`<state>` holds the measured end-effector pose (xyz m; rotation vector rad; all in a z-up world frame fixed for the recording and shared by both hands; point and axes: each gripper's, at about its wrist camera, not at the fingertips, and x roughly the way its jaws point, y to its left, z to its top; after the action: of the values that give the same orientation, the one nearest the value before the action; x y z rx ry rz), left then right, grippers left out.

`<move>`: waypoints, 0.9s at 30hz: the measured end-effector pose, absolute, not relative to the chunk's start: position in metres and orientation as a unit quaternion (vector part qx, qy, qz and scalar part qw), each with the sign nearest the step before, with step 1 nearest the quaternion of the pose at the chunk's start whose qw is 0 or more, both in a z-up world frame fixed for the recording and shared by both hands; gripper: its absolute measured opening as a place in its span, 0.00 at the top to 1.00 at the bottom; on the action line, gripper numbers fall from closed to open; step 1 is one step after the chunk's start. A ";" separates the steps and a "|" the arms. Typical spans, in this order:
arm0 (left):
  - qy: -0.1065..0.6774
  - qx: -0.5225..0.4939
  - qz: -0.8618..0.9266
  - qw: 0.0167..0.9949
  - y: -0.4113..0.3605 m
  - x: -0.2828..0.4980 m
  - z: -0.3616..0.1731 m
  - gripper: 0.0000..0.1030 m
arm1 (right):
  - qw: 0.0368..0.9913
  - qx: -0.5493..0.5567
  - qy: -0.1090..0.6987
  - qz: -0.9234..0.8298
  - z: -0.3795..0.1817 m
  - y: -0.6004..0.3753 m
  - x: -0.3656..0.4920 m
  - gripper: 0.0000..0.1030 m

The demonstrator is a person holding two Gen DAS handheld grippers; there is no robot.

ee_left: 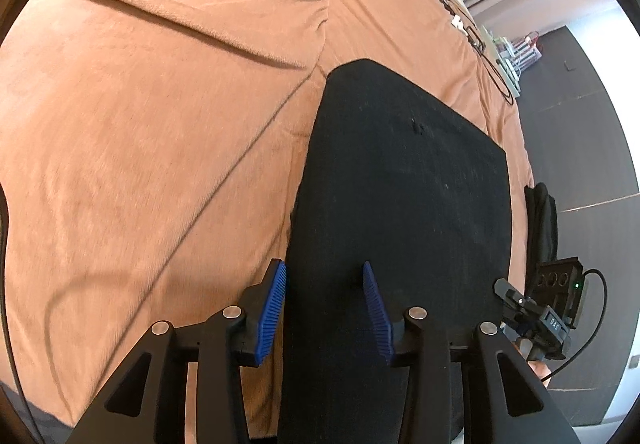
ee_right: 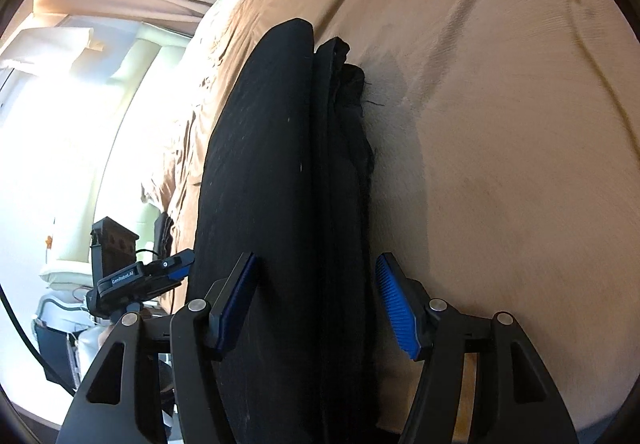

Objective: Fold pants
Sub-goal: 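Open the right tool and press it along the folded pants edge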

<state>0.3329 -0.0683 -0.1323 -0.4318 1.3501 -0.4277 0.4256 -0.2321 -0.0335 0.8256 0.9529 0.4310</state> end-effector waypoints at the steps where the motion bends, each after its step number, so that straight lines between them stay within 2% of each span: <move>1: 0.615 -0.198 -0.195 0.738 -0.069 0.337 -0.133 0.58 | 0.784 0.384 0.443 0.203 -0.035 -0.233 0.430 0.42; 14: 0.618 -0.204 -0.205 0.731 -0.076 0.374 -0.140 0.58 | 0.772 0.380 0.457 0.225 -0.039 -0.244 0.459 0.42; 18: 0.619 -0.206 -0.207 0.729 -0.078 0.384 -0.143 0.53 | 0.773 0.375 0.460 0.226 -0.036 -0.247 0.462 0.43; 21: 0.615 -0.195 -0.207 0.736 -0.082 0.390 -0.143 0.51 | 0.791 0.347 0.453 0.221 -0.028 -0.245 0.464 0.56; 23: 0.615 -0.195 -0.211 0.735 -0.085 0.393 -0.143 0.51 | 0.813 0.311 0.443 0.214 -0.018 -0.238 0.459 0.62; 25: 0.611 -0.194 -0.216 0.737 -0.088 0.395 -0.139 0.52 | 0.829 0.284 0.431 0.213 -0.007 -0.233 0.451 0.71; 27: 0.596 -0.182 -0.232 0.747 -0.094 0.393 -0.129 0.53 | 0.846 0.262 0.412 0.216 0.005 -0.229 0.441 0.75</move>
<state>0.3925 -0.0936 -0.1290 -0.3980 1.3050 -0.5081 0.4412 -0.2289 0.0051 0.5527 0.8684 0.4565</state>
